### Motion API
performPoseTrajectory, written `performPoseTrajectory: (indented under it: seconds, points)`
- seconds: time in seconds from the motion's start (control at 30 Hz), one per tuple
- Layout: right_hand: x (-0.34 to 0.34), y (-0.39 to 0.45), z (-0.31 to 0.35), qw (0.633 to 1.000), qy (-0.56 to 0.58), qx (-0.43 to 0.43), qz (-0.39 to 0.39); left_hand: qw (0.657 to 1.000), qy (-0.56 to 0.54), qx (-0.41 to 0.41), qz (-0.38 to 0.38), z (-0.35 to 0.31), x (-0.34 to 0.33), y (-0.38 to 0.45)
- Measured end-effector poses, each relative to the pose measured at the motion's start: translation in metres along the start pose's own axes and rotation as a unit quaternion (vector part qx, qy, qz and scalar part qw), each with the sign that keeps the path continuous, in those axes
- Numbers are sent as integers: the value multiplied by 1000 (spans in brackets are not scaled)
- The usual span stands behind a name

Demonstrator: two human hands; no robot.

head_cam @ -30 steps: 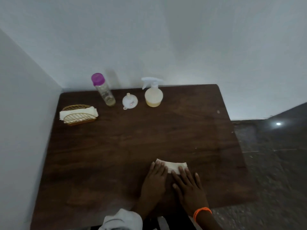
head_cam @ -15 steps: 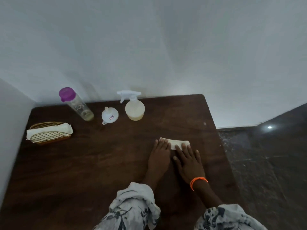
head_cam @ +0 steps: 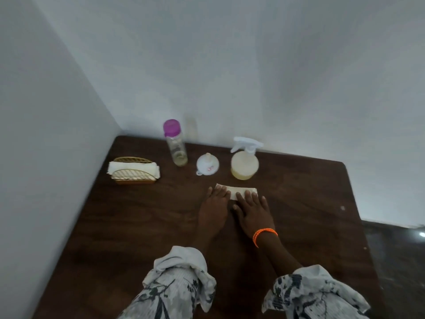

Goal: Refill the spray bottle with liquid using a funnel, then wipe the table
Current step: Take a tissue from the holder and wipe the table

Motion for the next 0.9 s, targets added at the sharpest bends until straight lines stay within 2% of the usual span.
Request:
performPoseTrajectory:
  seconds: [0.33,0.47,0.6,0.77,0.9]
  points:
    - [-53,16,190,994,35,98,34,995,1,99,-8,185,39,-71]
    - [-74,-5,249,989,49,132,44,992,-13,120,-38,228,53,-124]
    - [-89,-59,261,988,56,133,45,994,-29,89,-55,221,53,-180]
    - [-88,-132,205,996,52,65,27,999,-28,27,30,149,14,-234]
    - [-69,-149,145,1000,13,8,1,995,-5,-48,92,82,-4,-222]
Point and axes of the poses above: each hand's wrist, its own y-axis towards the middle knuckle, its own x-axis out of the back of the hand, z = x × y, the point moved 10 cm from there along y, towards the middle knuckle, and after that the axes turned 14 degrees about -z, right-handed, at the moved point
